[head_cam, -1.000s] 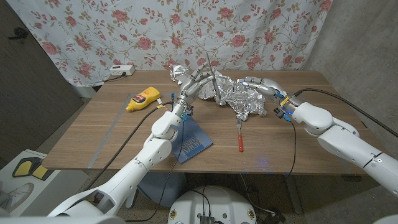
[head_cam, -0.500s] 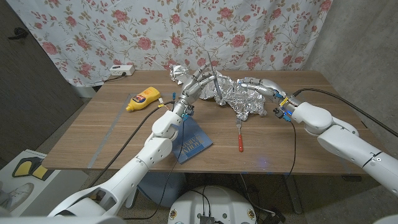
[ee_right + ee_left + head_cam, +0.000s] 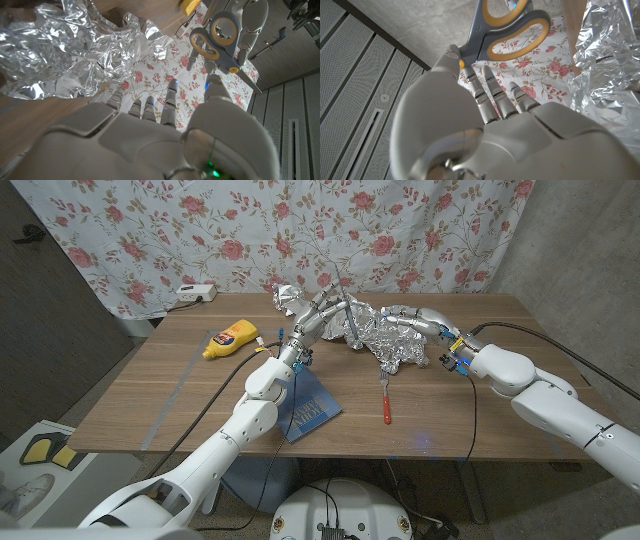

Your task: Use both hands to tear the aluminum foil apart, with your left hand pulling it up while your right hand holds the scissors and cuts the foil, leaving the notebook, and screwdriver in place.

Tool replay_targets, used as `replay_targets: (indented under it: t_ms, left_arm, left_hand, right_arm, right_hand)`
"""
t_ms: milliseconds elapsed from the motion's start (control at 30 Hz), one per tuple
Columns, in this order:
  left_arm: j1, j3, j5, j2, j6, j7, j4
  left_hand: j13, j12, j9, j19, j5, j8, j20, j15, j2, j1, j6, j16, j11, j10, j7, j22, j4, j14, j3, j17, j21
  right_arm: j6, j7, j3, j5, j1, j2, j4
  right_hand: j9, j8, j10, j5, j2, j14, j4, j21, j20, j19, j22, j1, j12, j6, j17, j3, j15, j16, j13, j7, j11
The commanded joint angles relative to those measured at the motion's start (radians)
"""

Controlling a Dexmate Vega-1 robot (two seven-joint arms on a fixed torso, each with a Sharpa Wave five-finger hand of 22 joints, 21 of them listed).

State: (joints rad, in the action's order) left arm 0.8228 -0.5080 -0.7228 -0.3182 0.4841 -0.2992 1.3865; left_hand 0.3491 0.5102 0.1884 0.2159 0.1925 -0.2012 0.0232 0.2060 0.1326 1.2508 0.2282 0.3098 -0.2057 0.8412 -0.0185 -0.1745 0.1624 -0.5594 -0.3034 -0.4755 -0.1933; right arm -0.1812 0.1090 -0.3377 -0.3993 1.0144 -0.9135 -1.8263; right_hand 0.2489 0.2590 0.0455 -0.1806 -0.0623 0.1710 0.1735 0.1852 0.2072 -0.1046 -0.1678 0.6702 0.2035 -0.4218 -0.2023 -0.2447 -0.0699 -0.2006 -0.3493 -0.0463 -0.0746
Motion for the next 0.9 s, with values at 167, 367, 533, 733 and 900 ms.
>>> replay_targets:
  t_ms: [167, 367, 533, 733, 900]
  left_arm:
    - [0.006, 0.007, -0.014, 0.003, 0.007, -0.019, 0.0]
    - [0.005, 0.006, -0.023, 0.006, 0.005, -0.032, -0.003]
    - [0.006, 0.006, -0.025, 0.008, 0.007, -0.035, -0.004]
    - [0.009, 0.009, -0.028, 0.007, 0.007, -0.035, 0.0]
    - [0.011, 0.009, -0.035, 0.006, 0.003, -0.042, 0.003]
  left_hand:
    - [0.22, 0.116, 0.002, -0.007, 0.004, -0.003, 0.003, 0.02, 0.011, 0.003, -0.003, -0.008, -0.006, 0.002, -0.001, -0.002, -0.006, -0.004, -0.001, -0.003, -0.003]
    - [0.221, 0.116, 0.002, -0.008, 0.003, -0.003, 0.004, 0.019, 0.011, 0.002, -0.004, -0.009, -0.006, 0.001, -0.001, -0.002, -0.007, -0.004, 0.0, -0.003, -0.003]
    - [0.222, 0.116, 0.002, -0.008, 0.003, -0.003, 0.005, 0.019, 0.012, 0.001, -0.003, -0.01, -0.006, 0.0, -0.002, -0.002, -0.008, -0.005, 0.0, -0.004, -0.003]
    - [0.221, 0.115, 0.002, -0.009, 0.003, -0.003, 0.007, 0.018, 0.014, 0.0, -0.003, -0.012, -0.006, -0.002, -0.001, -0.002, -0.009, -0.004, -0.001, -0.004, -0.003]
    - [0.224, 0.117, 0.002, -0.01, 0.003, -0.002, 0.009, 0.02, 0.016, 0.003, -0.004, -0.014, -0.006, -0.003, 0.001, -0.002, -0.008, -0.004, -0.003, -0.004, -0.003]
  right_arm:
    - [-0.006, 0.052, -0.015, -0.026, -0.015, -0.003, 0.012]
    - [-0.013, 0.057, -0.016, -0.029, -0.015, -0.003, 0.013]
    - [-0.014, 0.06, -0.017, -0.028, -0.014, -0.006, 0.01]
    - [-0.016, 0.069, -0.02, -0.032, -0.018, -0.006, 0.011]
    - [-0.021, 0.074, -0.024, -0.036, -0.021, -0.001, 0.014]
  right_hand:
    - [0.009, 0.001, 0.015, 0.002, 0.012, 0.097, -0.01, 0.003, 0.003, 0.007, -0.002, 0.011, -0.002, 0.011, -0.003, -0.003, -0.016, -0.004, 0.003, 0.007, -0.003]
    - [0.012, 0.0, 0.019, 0.003, 0.013, 0.103, -0.011, 0.002, 0.003, 0.006, -0.002, 0.012, -0.003, 0.015, -0.003, -0.002, -0.017, -0.003, 0.005, 0.003, 0.0]
    - [0.014, 0.001, 0.025, 0.002, 0.013, 0.104, -0.011, 0.002, 0.003, 0.006, -0.002, 0.017, -0.005, 0.014, -0.003, -0.004, -0.015, -0.003, 0.008, -0.003, 0.003]
    - [0.017, 0.006, 0.025, 0.002, 0.011, 0.105, -0.011, 0.002, 0.003, 0.005, -0.002, 0.024, -0.004, 0.005, -0.002, -0.007, -0.016, -0.003, 0.011, -0.009, 0.004]
    - [0.023, 0.018, 0.021, 0.001, 0.005, 0.104, -0.01, 0.002, 0.002, 0.007, -0.002, 0.039, -0.001, -0.021, -0.001, -0.014, -0.011, -0.004, 0.017, -0.021, 0.01]
